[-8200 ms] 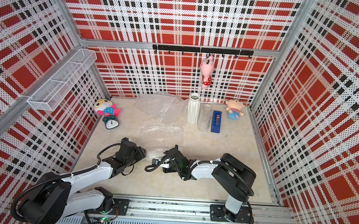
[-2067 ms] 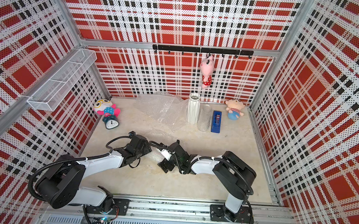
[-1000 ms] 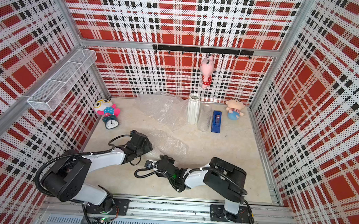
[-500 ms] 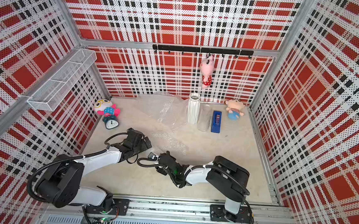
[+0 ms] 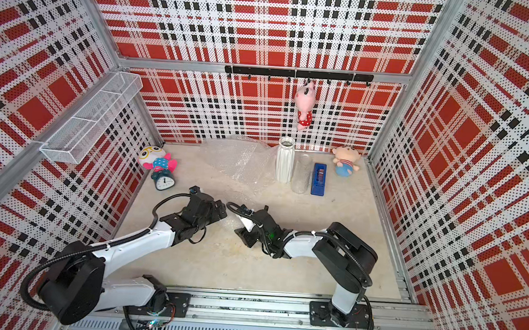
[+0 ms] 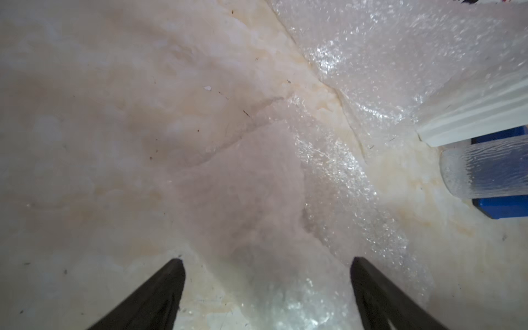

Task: Wrap vases in bubble wrap
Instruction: Wrap the vase in bubble wrap.

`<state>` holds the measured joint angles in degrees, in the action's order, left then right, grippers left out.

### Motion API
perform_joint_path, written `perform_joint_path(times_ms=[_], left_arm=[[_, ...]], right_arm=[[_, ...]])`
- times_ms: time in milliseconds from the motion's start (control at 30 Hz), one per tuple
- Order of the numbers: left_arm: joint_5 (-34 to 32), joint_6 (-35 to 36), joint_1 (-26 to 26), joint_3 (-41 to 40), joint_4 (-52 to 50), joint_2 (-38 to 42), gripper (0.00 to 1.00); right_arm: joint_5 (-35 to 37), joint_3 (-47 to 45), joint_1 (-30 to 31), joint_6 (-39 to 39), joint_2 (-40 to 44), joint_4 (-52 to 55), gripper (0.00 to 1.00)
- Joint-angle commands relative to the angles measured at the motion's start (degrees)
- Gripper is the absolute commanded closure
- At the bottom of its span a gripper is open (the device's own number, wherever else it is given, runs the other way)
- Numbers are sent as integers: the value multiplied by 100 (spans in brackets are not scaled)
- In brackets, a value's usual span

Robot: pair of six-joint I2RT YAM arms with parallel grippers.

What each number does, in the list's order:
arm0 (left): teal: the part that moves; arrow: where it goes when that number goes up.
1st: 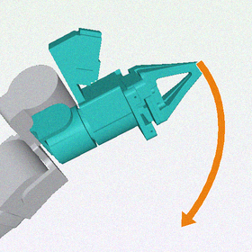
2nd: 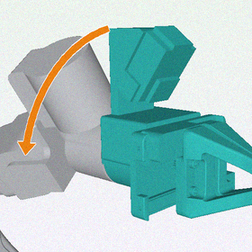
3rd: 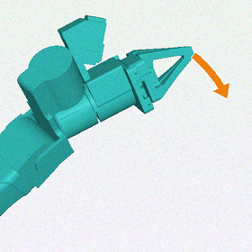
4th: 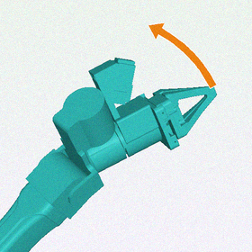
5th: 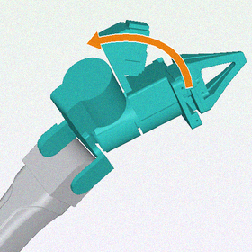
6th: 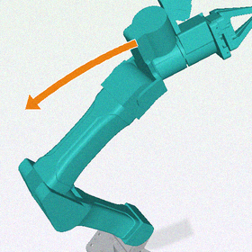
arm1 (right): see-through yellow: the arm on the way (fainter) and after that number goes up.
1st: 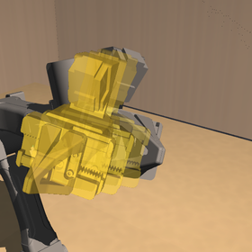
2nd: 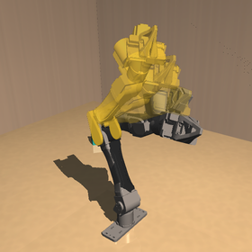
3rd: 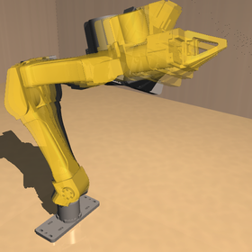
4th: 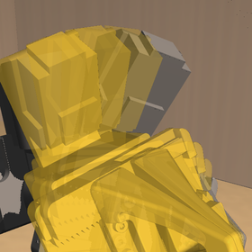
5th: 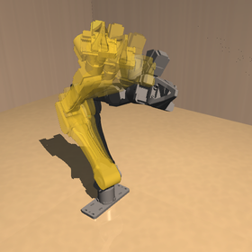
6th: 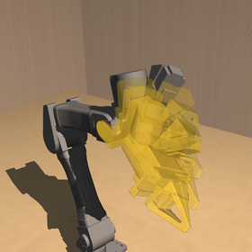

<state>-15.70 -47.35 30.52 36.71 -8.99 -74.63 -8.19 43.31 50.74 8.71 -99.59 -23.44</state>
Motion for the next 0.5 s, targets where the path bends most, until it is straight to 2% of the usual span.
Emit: perform_joint_path(times_ms=[0, 233, 467], left_arm=[[-31, -64, 111, 31, 54, -314, 8], [-39, -63, 147, 288, 10, -1119, 16], [-29, -86, 147, 442, 55, -1508, 19]], right_arm=[[-719, -179, -180, 398, -110, 533, 47], [-647, -140, -354, 411, -140, 498, 40], [247, -26, -356, -188, 149, 996, 29]])
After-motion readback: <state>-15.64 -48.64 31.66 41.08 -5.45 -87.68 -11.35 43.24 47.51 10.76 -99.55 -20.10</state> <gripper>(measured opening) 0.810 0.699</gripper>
